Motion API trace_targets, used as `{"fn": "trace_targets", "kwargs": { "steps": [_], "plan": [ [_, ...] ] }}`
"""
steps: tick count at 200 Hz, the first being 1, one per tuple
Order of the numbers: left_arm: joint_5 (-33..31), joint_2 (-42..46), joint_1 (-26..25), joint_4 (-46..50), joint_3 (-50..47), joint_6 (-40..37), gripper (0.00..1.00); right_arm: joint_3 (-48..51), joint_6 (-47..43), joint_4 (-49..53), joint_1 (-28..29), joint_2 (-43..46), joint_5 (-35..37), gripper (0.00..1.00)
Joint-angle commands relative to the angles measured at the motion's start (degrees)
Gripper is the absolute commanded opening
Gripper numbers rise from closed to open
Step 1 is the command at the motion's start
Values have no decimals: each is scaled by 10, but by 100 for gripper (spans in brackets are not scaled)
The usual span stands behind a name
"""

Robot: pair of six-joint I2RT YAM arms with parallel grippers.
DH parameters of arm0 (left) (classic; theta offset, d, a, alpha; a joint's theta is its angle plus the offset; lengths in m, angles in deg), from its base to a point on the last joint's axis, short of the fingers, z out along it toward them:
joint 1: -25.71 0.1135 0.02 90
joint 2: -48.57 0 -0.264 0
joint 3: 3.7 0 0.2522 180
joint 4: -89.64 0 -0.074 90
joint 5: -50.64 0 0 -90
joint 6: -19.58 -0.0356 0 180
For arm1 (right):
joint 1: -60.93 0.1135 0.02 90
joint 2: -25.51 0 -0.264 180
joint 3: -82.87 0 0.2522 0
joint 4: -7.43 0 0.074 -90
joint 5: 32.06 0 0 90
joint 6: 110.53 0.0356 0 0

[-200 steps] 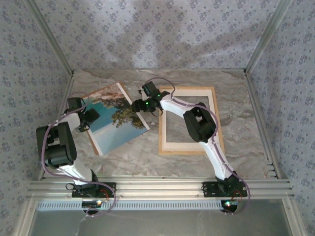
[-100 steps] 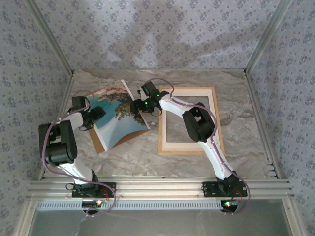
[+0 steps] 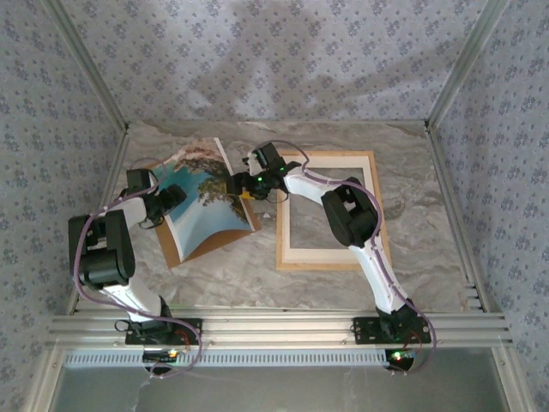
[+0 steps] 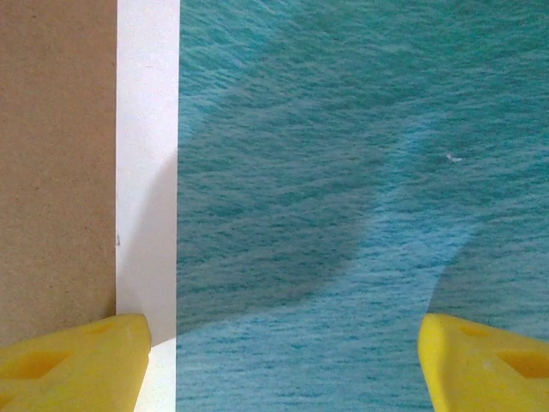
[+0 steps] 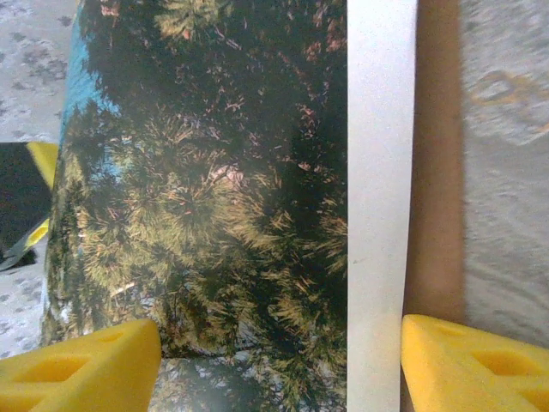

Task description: Put the photo into the frame

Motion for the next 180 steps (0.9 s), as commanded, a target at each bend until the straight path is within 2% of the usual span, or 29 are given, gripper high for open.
{"fn": "trace_targets", "kwargs": {
  "steps": [1,121,150,180],
  "plan": [
    [24,-23,-5,3,-16,1,82,15,35,-54,-3,35,-50,76],
    [36,-22,-5,-10,-22,5,82,79,133,-255,-8,51,-97,93],
    [37,-21,-5,-12,-24,5,82,85,144,-267,-11,53,-91,90],
    [39,-20,-6,-13,-25,6,82,95,139,-238,-25,60,-82,77]
  ]
}}
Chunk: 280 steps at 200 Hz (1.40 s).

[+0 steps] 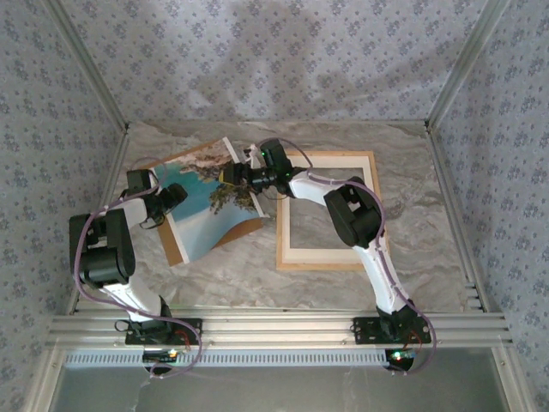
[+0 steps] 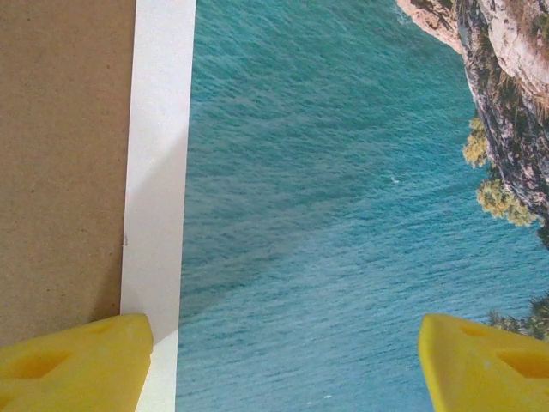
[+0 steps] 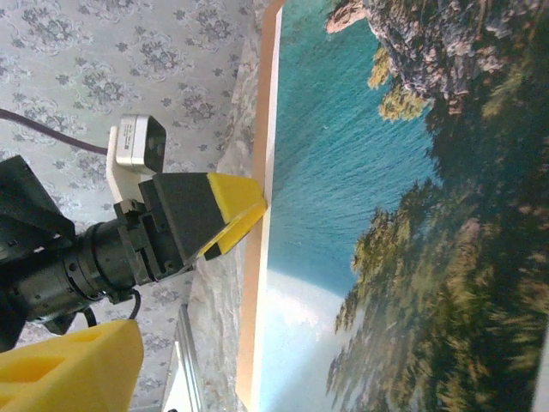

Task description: Put the photo into the frame

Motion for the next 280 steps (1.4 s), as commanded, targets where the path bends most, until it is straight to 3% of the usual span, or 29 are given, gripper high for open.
{"fn": "trace_targets", "kwargs": {
  "steps": [1,31,77,109,137,185,209,236,257,280],
  "plan": [
    [22,-13,-6,20,-18,5,82,12,2,5,-14,32,-1,76],
    [23,-10,-6,18,-19,6,82,9,-43,82,-23,41,11,61],
    [25,-9,-8,16,-18,7,82,0,-62,115,-26,34,17,29],
    [29,0,-8,17,-18,8,82,-29,-112,198,-29,39,34,11],
    [47,37,-8,8,-24,24,82,-51,-190,300,-44,80,48,0],
    [57,157,-25,-26,-47,70,82,-18,-336,492,-126,258,114,0],
    [54,184,-42,-23,-46,75,82,-15,-396,624,-182,360,234,0],
    [50,188,-58,-30,-47,77,83,-40,-436,743,-241,463,447,0],
    [50,182,-64,-35,-46,76,83,-74,-470,786,-246,502,637,0],
    [51,174,-66,-35,-46,74,83,-104,-470,815,-221,510,778,0]
  ]
}}
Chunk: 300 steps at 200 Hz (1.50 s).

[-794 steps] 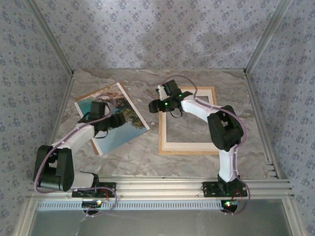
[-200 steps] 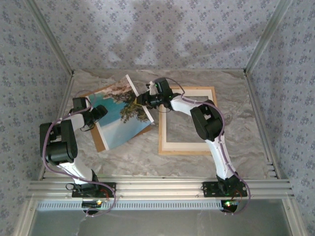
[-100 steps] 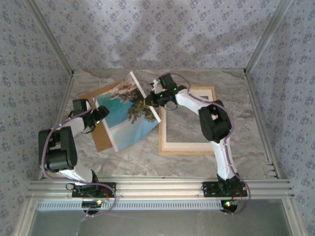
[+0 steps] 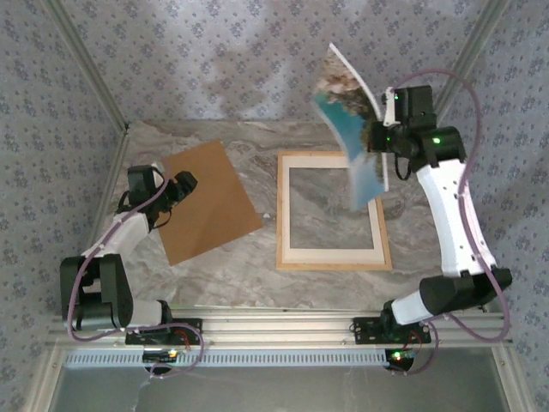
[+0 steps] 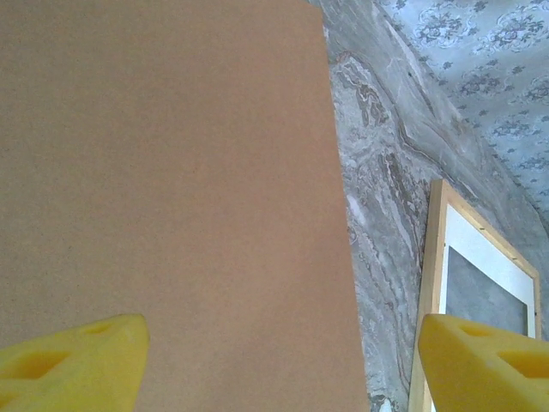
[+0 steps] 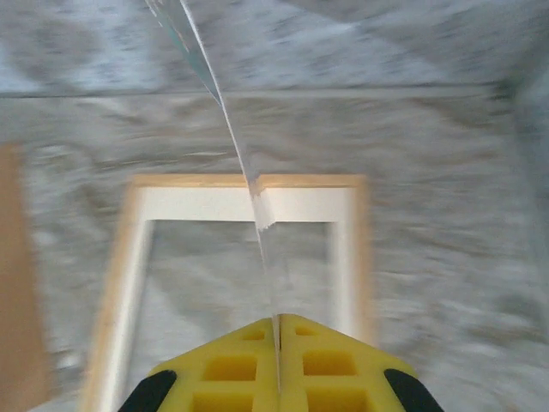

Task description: Put the photo into the frame

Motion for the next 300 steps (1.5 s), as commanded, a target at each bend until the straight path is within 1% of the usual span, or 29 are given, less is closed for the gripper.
{"fn": "trace_targets", "kwargs": {
  "steps": [1,9,17,32,68,78,109,165,177,221,300],
  "plan": [
    [5,-9,-2,-15,-1,3,83,-23,-36,90,27,-6,240,0],
    [6,-9,-3,-16,-3,2,83,-19,-35,91,45,-9,276,0],
    [5,-9,-3,-16,-5,1,83,-11,-32,94,66,-16,296,0],
    [2,-7,-3,-17,-8,0,83,19,-16,99,96,-40,299,0],
    [1,-9,-3,-15,-9,-3,83,111,39,81,137,-124,227,0],
    [2,-9,-3,-14,-9,-5,83,124,54,75,149,-149,198,0],
    [1,-5,-3,-9,-11,-7,83,152,66,47,187,-204,139,0],
    [2,-9,-3,-15,-18,-7,83,199,90,-19,216,-216,35,0],
    [3,-9,-3,-15,-16,-7,83,206,92,-31,220,-216,22,0],
    [3,-10,-3,-19,-20,-7,83,212,94,-52,237,-215,13,0],
    [5,-10,-3,-21,-23,-6,83,208,103,-78,250,-231,-7,0]
  ]
}}
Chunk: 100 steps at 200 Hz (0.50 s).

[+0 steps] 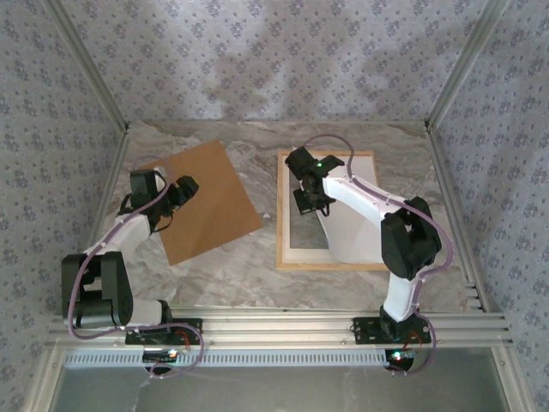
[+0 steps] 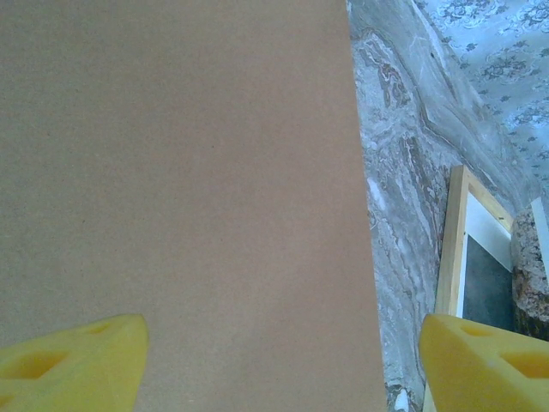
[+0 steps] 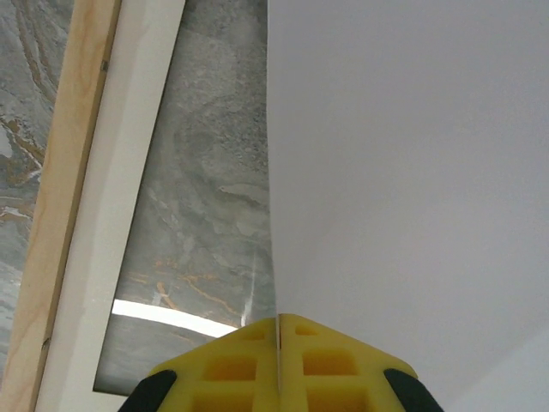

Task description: Put the photo into the frame

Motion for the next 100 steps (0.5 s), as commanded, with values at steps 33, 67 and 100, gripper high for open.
{"fn": "trace_targets", "kwargs": {
  "steps": [33,67,100],
  "plan": [
    [6,-6,-3,-18,-5,-4,83,-6,18,-10,13,-17,-18,0],
    [7,-6,-2,-18,-5,-5,83,-13,21,-9,15,-25,-19,0],
    [7,-7,-3,-18,-5,-6,83,-16,22,-8,15,-31,-20,0]
  ]
}}
